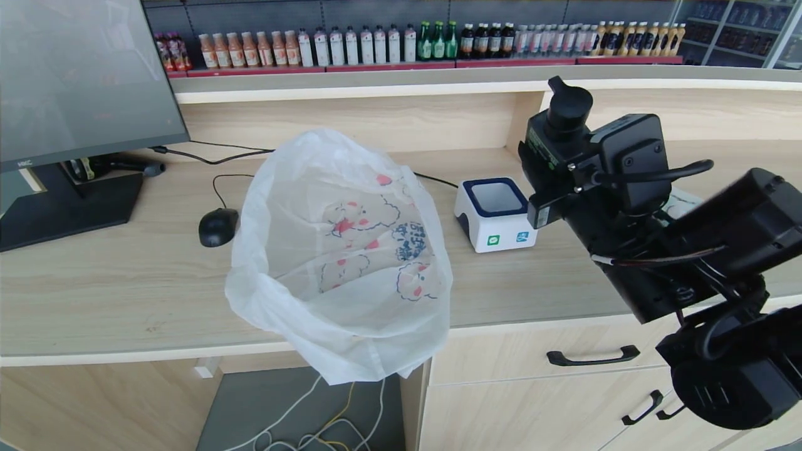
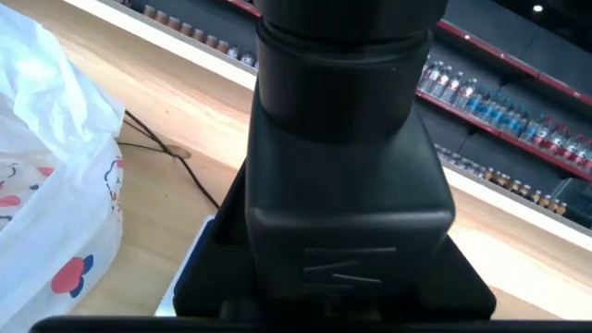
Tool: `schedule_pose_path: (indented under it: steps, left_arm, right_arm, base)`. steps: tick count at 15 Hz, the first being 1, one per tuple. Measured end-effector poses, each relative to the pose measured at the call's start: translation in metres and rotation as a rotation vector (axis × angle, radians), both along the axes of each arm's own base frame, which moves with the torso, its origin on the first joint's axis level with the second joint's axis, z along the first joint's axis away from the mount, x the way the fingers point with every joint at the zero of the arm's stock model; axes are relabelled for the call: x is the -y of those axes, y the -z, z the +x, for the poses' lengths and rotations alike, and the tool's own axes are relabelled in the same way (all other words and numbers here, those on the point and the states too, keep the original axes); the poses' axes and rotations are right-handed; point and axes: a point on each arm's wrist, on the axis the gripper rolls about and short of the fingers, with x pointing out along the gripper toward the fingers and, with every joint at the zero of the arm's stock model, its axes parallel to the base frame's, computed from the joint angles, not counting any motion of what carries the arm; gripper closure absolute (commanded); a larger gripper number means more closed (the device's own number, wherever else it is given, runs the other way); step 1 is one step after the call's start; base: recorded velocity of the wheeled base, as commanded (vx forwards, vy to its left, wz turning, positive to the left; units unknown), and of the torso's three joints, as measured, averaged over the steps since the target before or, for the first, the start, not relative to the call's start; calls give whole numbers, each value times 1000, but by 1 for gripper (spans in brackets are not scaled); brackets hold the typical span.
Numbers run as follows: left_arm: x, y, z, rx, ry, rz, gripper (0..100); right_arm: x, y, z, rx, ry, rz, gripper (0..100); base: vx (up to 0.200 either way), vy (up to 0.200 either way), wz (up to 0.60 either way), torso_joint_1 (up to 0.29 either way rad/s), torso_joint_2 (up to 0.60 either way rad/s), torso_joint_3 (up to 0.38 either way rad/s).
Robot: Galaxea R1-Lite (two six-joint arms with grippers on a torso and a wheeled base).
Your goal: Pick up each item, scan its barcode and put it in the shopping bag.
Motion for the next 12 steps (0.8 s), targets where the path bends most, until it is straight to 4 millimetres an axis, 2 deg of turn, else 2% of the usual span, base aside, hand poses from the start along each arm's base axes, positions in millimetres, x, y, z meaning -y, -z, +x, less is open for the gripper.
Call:
schedule_pose_path:
  steps: [6, 12]
  left_arm:
    - [0, 0, 0, 0, 0, 0, 0]
    - [0, 0, 0, 0, 0, 0, 0]
  right_arm:
    - [-17, 5, 25, 88, -124, -124, 100]
    - [5, 13, 51, 132, -86, -245, 100]
  base:
    - [0, 0, 0, 0, 0, 0]
    - [0, 0, 0, 0, 0, 0]
